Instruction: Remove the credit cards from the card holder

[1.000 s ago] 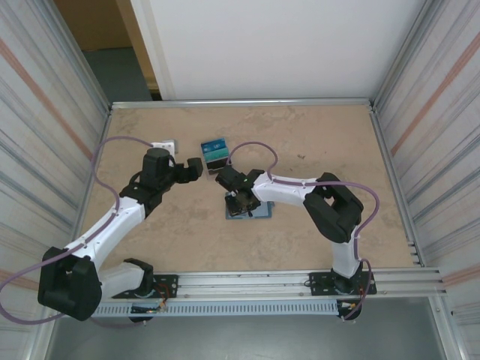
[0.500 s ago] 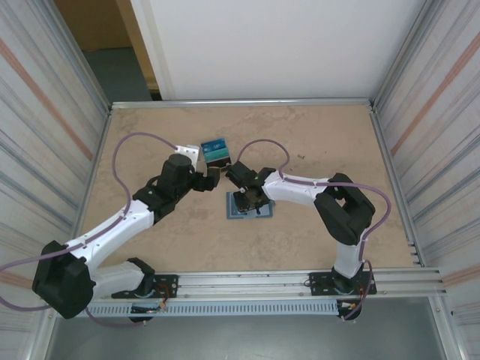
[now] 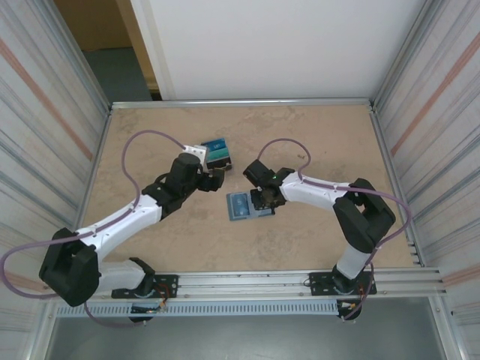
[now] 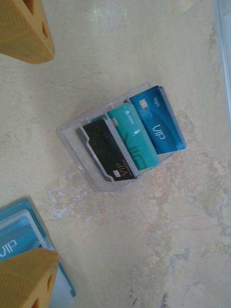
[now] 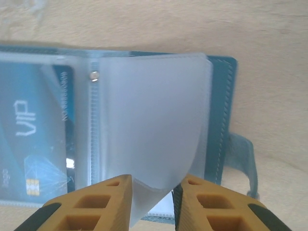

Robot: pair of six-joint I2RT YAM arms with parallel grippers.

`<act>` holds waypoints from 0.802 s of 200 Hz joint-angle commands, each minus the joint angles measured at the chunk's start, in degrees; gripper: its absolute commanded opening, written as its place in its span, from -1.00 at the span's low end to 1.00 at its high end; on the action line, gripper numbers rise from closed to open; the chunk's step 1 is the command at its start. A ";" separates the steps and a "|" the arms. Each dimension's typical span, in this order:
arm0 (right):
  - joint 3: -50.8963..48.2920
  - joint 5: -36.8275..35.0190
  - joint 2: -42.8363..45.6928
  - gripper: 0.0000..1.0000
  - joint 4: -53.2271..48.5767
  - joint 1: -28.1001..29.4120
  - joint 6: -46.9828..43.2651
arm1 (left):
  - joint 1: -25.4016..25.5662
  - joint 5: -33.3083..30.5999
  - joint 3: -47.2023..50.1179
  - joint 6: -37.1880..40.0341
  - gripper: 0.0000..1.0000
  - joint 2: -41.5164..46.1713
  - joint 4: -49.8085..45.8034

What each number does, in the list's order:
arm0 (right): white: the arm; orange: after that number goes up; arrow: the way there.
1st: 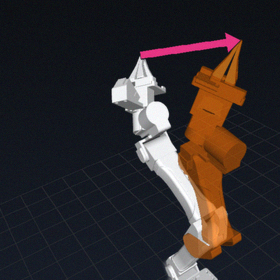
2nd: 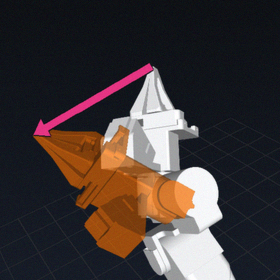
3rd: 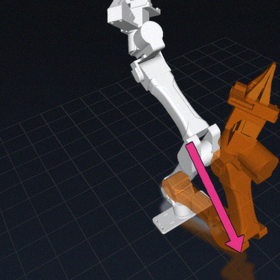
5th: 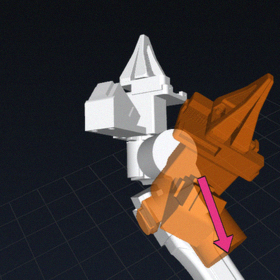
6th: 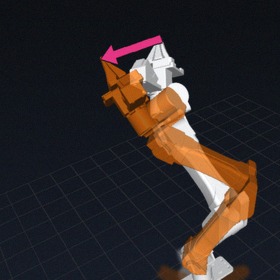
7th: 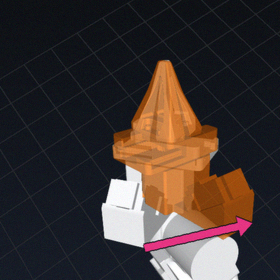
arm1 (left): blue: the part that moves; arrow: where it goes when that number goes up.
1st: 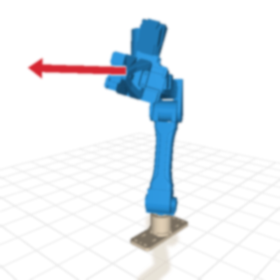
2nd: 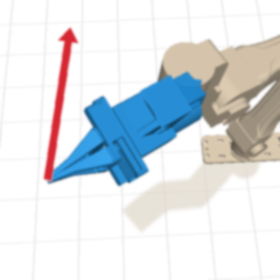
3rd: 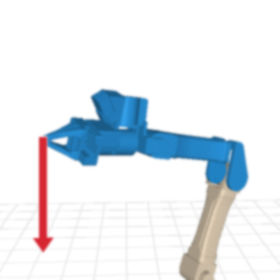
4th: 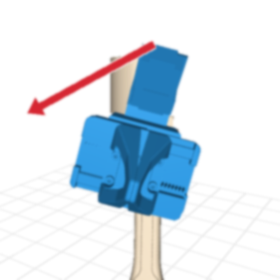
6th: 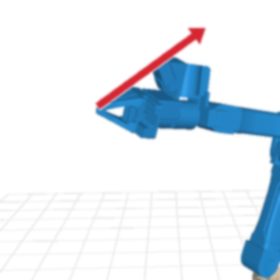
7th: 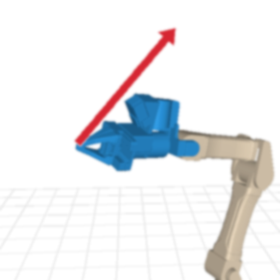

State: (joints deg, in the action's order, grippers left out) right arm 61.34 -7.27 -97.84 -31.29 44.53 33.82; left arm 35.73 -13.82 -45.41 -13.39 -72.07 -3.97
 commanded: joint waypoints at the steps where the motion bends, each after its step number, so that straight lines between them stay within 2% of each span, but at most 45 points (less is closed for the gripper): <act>1: -1.71 0.23 2.95 -0.44 0.35 -1.76 2.02 | 1.58 -2.18 -2.92 -1.86 0.97 -2.29 -3.86; 71: -3.83 0.51 11.48 -0.41 0.17 -5.32 3.18 | 8.55 -4.52 -3.19 -7.02 0.97 -9.18 -9.23; 110: -4.44 10.04 15.14 -0.46 4.03 -7.35 2.40 | 8.75 0.72 0.23 -11.88 0.88 -10.24 -6.51; 137: -3.71 17.98 12.75 -0.49 6.43 -8.85 2.22 | 8.75 3.29 1.46 -13.78 0.82 -12.59 -3.71; 160: -3.18 23.35 8.96 -0.52 8.72 -9.66 2.17 | 8.75 4.83 1.64 -14.03 0.67 -15.29 -2.49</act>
State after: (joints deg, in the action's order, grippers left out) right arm 57.63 7.62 -85.21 -25.32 35.66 35.57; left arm 44.38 -11.46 -44.64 -25.06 -85.03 -8.91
